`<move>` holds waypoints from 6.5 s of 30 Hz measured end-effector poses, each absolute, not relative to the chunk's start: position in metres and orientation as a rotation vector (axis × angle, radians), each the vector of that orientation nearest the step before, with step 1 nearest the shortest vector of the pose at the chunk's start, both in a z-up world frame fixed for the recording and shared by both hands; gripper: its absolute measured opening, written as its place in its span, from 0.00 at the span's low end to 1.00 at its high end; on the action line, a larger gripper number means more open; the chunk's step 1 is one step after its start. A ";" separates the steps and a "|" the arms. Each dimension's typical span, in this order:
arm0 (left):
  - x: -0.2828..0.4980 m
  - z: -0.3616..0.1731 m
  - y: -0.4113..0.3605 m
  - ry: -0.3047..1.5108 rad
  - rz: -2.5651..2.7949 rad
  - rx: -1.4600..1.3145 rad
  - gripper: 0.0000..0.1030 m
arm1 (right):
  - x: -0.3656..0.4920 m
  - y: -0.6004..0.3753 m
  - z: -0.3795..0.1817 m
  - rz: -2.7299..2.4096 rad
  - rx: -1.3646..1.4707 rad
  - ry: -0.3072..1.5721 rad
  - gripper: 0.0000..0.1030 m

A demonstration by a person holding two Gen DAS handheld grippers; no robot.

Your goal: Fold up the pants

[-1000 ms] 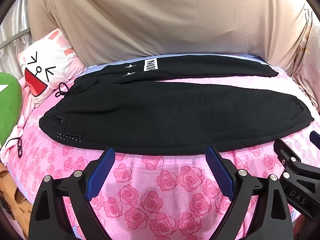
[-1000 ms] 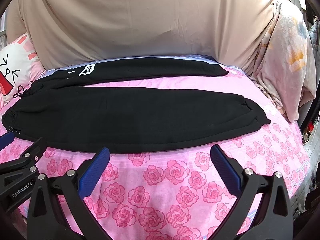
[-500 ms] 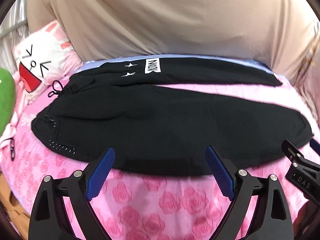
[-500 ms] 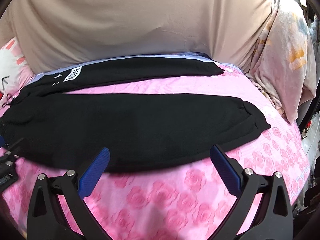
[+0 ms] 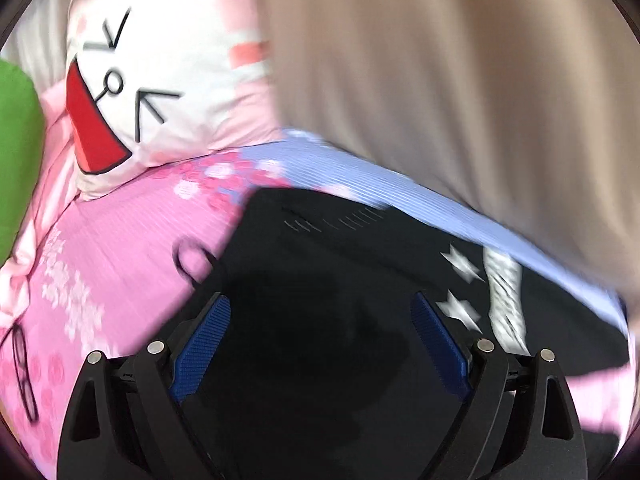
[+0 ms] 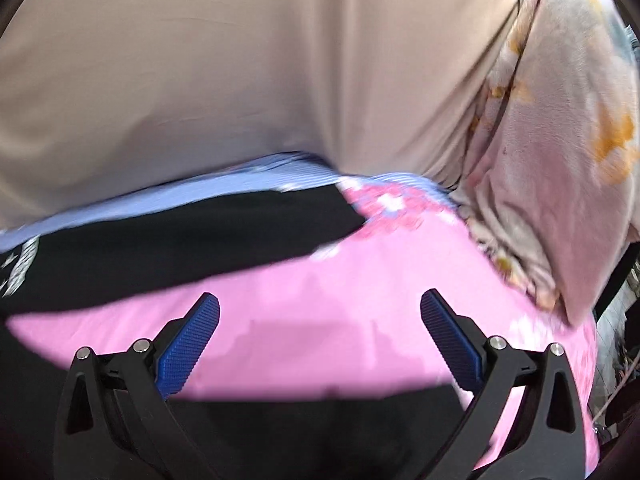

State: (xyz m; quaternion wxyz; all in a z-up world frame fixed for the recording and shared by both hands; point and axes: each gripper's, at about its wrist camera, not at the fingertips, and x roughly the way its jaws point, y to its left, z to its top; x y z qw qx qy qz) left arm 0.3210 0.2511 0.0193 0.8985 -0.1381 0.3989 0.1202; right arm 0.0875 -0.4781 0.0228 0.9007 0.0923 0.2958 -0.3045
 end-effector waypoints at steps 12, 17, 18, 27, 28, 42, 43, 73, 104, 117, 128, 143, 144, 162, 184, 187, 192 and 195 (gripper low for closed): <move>0.463 -0.058 0.333 1.011 0.355 -0.447 0.90 | 0.206 -0.596 -0.013 -0.601 0.367 0.754 0.96; 0.482 -0.060 0.318 1.038 0.344 -0.353 0.89 | 0.245 -0.603 -0.031 -0.593 0.373 0.835 0.96; 0.484 -0.059 0.315 1.036 0.343 -0.338 0.78 | 0.251 -0.602 -0.034 -0.580 0.371 0.828 0.95; 0.457 -0.006 0.302 0.946 0.244 -0.324 0.09 | 0.228 -0.573 0.012 -0.368 0.353 0.652 0.08; 0.442 0.011 0.302 0.913 0.209 -0.333 0.09 | 0.215 -0.568 0.026 -0.353 0.344 0.613 0.08; 0.185 0.062 0.304 0.831 0.098 -0.239 0.19 | -0.035 -0.483 0.052 -0.300 0.207 0.504 0.09; 0.166 0.050 0.306 0.853 0.140 -0.223 0.21 | -0.045 -0.481 0.036 -0.314 0.215 0.545 0.10; 0.131 -0.011 0.355 0.915 0.046 -0.779 0.02 | -0.094 -0.412 -0.014 -0.108 0.729 0.519 0.78; 0.144 -0.046 0.346 1.030 0.132 -0.617 0.05 | -0.059 -0.439 -0.043 -0.241 0.687 0.618 0.61; 0.146 -0.010 0.345 0.983 0.116 -0.565 0.03 | -0.075 -0.463 0.027 -0.239 0.649 0.409 0.05; 0.129 -0.035 0.347 1.019 0.213 -0.502 0.16 | -0.113 -0.472 -0.053 -0.388 0.711 0.598 0.29; 0.129 -0.019 0.141 0.932 -0.086 -0.241 0.35 | -0.084 -0.498 -0.036 -0.364 0.710 0.519 0.09; 0.130 -0.024 0.132 0.941 -0.109 -0.239 0.35 | -0.089 -0.494 -0.022 -0.363 0.658 0.475 0.08; 0.139 -0.069 0.047 0.893 -0.082 -0.072 0.59 | -0.079 -0.513 -0.069 -0.361 0.720 0.673 0.34; 0.130 -0.067 0.067 0.840 -0.197 -0.220 0.70 | -0.025 -0.369 0.079 -0.059 0.519 0.406 0.09; 0.128 -0.066 0.071 0.829 -0.210 -0.249 0.70 | 0.025 -0.280 0.082 0.106 0.373 0.480 0.09; 0.126 -0.064 0.081 0.818 -0.226 -0.304 0.70 | 0.087 -0.191 0.022 0.192 0.248 0.674 0.08; 0.126 -0.065 0.086 0.816 -0.243 -0.337 0.70 | 0.089 -0.192 0.005 0.163 0.270 0.698 0.07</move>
